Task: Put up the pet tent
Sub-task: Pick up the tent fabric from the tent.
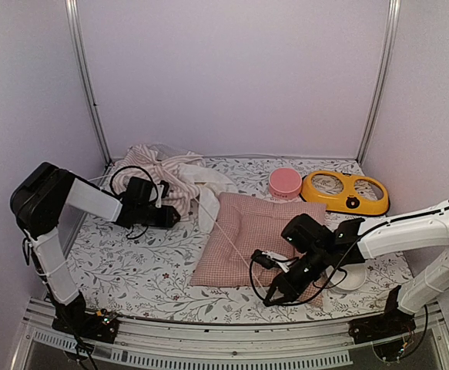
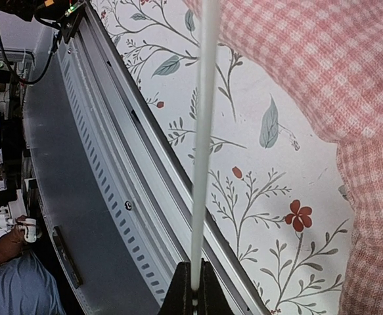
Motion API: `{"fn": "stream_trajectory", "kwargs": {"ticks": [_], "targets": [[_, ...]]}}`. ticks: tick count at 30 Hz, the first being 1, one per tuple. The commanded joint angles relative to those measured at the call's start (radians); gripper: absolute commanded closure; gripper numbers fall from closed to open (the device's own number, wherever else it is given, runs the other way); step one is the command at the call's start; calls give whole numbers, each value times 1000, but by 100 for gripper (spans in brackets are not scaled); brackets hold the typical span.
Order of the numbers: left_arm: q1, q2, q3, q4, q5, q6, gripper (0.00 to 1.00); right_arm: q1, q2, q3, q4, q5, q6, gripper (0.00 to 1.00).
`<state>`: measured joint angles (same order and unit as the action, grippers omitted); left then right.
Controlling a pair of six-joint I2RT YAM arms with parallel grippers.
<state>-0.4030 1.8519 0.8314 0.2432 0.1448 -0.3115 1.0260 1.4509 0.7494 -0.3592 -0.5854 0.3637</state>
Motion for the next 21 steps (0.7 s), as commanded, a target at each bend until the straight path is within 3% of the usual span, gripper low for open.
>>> {"fn": "stream_trajectory", "kwargs": {"ticks": [1,6,15,21], "targets": [[12,19,28,-25,-7,-53,49,-9,14,39,29,-3,-22,100],[22,34,35,32,77,-155,49,-9,12,38,28,-3,-22,100],[24,87,75,19,36,-269,48,-9,7,37,26,-3,-22,100],[19,141,93,-11,-1,-359,57,-10,5,37,26,-4,-24,100]]}}
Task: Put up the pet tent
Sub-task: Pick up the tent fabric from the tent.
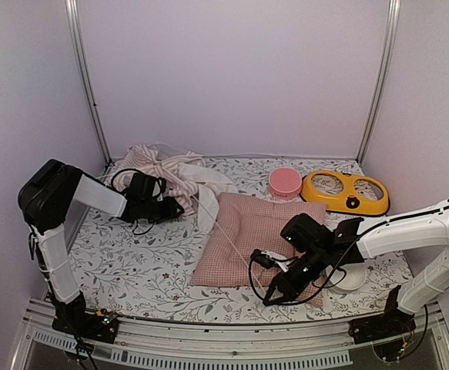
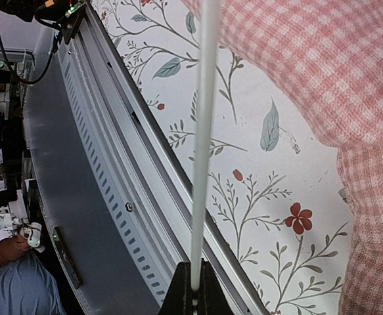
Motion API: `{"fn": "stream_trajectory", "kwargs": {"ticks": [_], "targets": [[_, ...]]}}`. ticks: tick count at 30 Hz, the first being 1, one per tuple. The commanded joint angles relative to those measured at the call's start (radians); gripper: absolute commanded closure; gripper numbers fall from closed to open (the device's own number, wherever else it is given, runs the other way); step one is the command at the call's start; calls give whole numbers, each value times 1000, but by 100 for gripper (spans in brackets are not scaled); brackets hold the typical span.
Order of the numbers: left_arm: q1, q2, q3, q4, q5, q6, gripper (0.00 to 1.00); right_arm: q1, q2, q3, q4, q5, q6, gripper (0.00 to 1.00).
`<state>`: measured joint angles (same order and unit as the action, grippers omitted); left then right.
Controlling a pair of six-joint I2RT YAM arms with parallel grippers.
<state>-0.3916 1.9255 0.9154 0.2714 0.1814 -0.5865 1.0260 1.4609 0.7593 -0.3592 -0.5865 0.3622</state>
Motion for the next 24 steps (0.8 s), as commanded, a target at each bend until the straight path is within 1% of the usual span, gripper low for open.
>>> {"fn": "stream_trajectory", "kwargs": {"ticks": [1,6,9,13,19,24], "targets": [[7,74,8,-39,-39,-96,59,-9,-4,29,26,-2,-22,100],[3,78,-3,-16,-29,-147,72,-9,-5,29,26,-3,-25,100],[2,72,-15,4,-6,-168,85,-11,-8,30,26,-2,-25,100],[2,33,-49,39,33,-186,99,-10,-14,37,26,6,-24,100],[-4,-97,-166,145,133,-178,100,-12,-28,68,26,30,-24,100],[-29,-220,-285,232,202,-148,100,-14,1,108,38,-7,-33,100]]}}
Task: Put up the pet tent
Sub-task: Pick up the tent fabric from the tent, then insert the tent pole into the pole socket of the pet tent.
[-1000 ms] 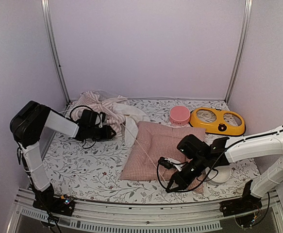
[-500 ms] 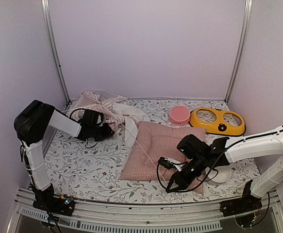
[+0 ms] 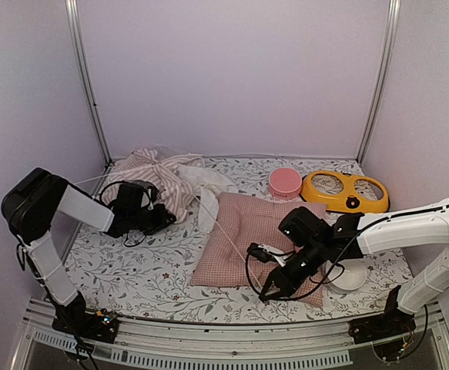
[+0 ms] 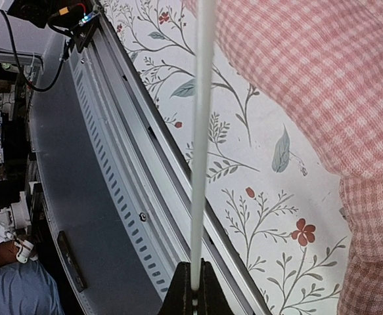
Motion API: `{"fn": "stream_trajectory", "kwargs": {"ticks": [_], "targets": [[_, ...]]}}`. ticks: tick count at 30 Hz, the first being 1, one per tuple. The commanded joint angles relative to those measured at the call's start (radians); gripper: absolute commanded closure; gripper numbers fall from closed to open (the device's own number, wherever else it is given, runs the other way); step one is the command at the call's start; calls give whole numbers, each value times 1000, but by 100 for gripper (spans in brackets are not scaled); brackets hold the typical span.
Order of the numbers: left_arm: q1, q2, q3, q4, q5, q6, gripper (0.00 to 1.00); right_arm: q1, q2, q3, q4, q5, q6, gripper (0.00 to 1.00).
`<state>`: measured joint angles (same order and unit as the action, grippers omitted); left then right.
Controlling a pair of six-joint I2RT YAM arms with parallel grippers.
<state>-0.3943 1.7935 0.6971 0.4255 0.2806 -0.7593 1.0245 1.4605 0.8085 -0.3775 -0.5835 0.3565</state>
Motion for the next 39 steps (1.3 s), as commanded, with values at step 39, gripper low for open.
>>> {"fn": "stream_trajectory", "kwargs": {"ticks": [39], "targets": [[-545,-892,-473,98,-165,-57,100,44,135,290,281,-23,115,100]]}}
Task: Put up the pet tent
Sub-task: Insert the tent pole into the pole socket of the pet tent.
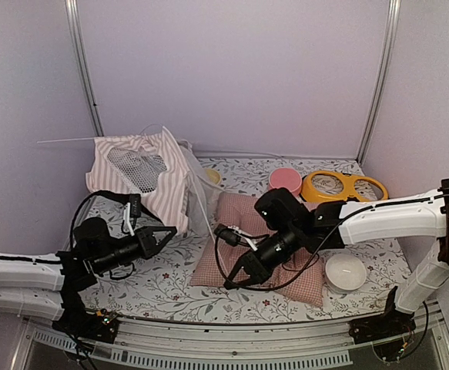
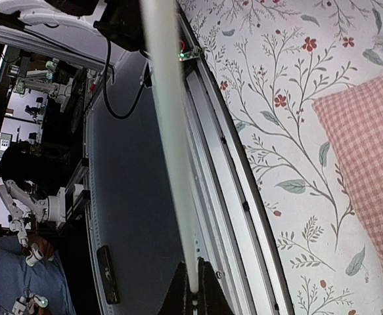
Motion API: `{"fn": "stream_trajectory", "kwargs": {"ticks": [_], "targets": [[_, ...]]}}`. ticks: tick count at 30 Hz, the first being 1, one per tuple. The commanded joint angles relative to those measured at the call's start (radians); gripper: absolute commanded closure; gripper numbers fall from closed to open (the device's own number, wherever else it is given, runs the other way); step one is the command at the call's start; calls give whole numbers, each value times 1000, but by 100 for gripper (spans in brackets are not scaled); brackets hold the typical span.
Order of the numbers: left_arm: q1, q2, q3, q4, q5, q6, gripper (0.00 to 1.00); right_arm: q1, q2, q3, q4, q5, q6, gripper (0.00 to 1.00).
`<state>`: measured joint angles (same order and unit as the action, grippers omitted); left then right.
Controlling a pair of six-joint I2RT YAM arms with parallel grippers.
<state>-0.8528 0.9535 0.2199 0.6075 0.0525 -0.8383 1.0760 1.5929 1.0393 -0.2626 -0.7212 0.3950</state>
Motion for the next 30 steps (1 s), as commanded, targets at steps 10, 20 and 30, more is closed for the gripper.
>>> {"fn": "stream_trajectory", "kwargs": {"ticks": [10,20,30], "targets": [[-237,-116,27,-174,-41,33,100,-7,27,152,193,209,106,100],[-348,-133,3,-183,-140,12,100,-7,26,235,213,269,130,100],[-412,-142,-13,-224,-193,-17,100,-7,23,305,251,344,120,100]]}}
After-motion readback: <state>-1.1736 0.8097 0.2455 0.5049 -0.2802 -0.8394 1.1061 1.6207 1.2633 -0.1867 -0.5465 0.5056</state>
